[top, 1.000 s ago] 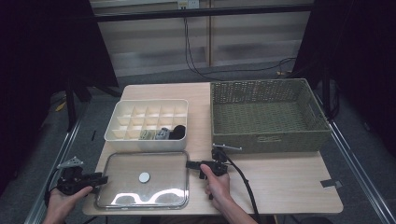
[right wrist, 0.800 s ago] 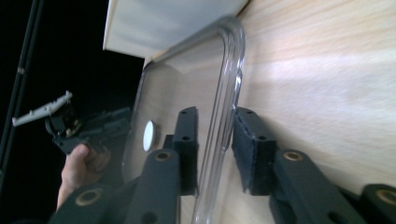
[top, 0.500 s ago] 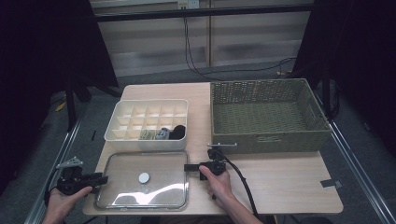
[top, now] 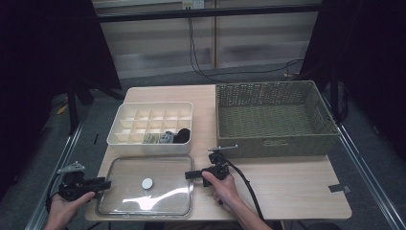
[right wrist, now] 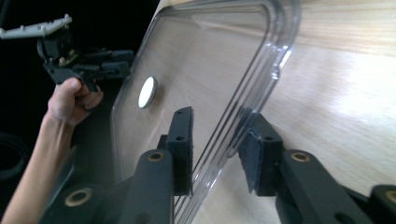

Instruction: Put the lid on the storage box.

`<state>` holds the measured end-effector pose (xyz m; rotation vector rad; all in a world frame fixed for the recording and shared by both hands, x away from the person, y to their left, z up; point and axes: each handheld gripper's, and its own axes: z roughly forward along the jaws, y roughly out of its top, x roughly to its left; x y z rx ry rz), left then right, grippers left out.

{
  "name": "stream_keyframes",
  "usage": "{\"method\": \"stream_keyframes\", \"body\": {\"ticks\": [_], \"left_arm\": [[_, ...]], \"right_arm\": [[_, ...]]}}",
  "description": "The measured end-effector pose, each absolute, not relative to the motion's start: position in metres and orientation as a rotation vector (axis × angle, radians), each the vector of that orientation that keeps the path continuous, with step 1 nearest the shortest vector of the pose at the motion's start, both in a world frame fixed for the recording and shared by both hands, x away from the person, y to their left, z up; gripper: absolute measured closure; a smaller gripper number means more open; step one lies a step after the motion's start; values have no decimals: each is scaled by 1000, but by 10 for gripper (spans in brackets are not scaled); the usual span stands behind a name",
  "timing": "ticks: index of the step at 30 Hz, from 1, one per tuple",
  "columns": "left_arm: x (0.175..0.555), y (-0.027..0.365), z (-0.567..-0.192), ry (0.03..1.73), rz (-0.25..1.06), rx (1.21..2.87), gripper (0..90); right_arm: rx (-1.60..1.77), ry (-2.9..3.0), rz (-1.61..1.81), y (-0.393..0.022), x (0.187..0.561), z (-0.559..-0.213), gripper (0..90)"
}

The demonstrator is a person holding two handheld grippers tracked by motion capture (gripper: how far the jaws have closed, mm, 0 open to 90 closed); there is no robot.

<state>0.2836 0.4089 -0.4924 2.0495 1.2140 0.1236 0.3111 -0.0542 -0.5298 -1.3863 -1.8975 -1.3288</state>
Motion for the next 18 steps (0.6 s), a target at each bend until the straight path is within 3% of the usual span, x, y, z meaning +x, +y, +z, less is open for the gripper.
{"method": "stream_keyframes", "body": {"ticks": [9, 15, 18], "left_arm": [[284, 411, -491, 1177, 93, 2079, 497], [286, 412, -492, 1182, 8, 2047, 382], [285, 412, -491, 1170, 9, 2063, 367]], "right_arm": [[-1355, -1874, -1394, -57, 311, -527, 724], [-1350, -1858, -1436, -59, 310, -526, 752], [-1336, -1860, -1444, -59, 310, -526, 759]]}}
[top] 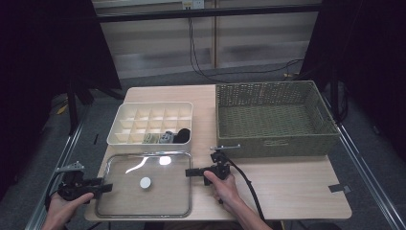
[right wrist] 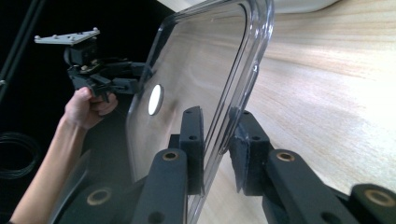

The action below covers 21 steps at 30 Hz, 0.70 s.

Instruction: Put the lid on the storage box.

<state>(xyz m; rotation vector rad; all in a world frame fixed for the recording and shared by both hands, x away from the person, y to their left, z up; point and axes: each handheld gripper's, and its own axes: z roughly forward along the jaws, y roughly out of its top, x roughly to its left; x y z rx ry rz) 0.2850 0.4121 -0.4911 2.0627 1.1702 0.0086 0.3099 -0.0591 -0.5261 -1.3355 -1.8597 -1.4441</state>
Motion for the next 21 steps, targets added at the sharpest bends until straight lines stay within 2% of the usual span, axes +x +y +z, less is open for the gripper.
{"method": "stream_keyframes", "body": {"ticks": [8, 14, 21], "left_arm": [[280, 412, -490, 1182, -32, 2063, 338], [282, 421, -490, 1222, -109, 2027, 456], [279, 424, -488, 1213, -106, 1985, 542]], "right_arm": [[-1331, -1865, -1466, -58, 308, -525, 761], [-1341, -1888, -1463, -56, 308, -523, 755], [-1368, -1937, -1453, -57, 307, -519, 730]]}}
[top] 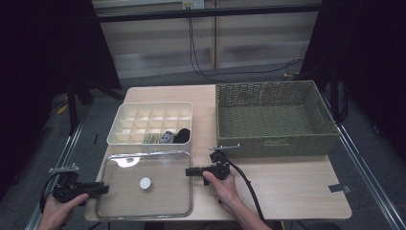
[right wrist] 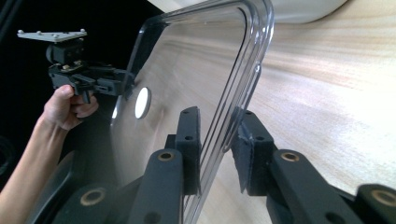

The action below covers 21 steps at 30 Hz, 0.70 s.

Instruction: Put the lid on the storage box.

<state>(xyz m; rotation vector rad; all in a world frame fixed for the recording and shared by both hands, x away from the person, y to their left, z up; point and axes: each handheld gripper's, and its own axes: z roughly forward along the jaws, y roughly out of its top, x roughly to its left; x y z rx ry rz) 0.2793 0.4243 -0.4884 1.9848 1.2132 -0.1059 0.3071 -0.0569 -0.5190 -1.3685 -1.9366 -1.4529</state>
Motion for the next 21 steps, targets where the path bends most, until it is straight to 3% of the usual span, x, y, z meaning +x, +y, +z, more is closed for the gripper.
{"method": "stream_keyframes", "body": {"ticks": [21], "left_arm": [[277, 422, -479, 1187, -59, 1947, 611]], "right_arm": [[-1405, -2032, -1464, -56, 306, -497, 714]]}}
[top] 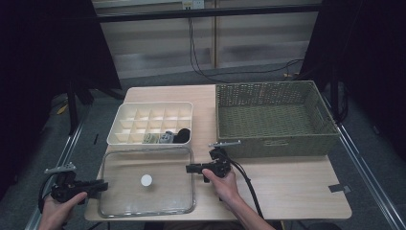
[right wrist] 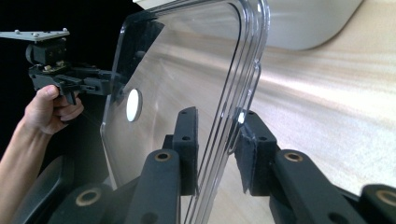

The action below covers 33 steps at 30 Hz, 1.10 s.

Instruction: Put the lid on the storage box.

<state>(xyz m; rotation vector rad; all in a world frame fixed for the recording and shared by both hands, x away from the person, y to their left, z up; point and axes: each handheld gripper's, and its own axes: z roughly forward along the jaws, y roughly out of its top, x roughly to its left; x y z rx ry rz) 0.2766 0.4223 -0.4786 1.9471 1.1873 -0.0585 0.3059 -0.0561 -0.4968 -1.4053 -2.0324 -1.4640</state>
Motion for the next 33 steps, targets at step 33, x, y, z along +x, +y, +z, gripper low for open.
{"method": "stream_keyframes", "body": {"ticks": [33], "left_arm": [[296, 413, -452, 1148, 69, 1893, 730]], "right_arm": [[-1419, -2095, -1546, -63, 325, -455, 747]]}}
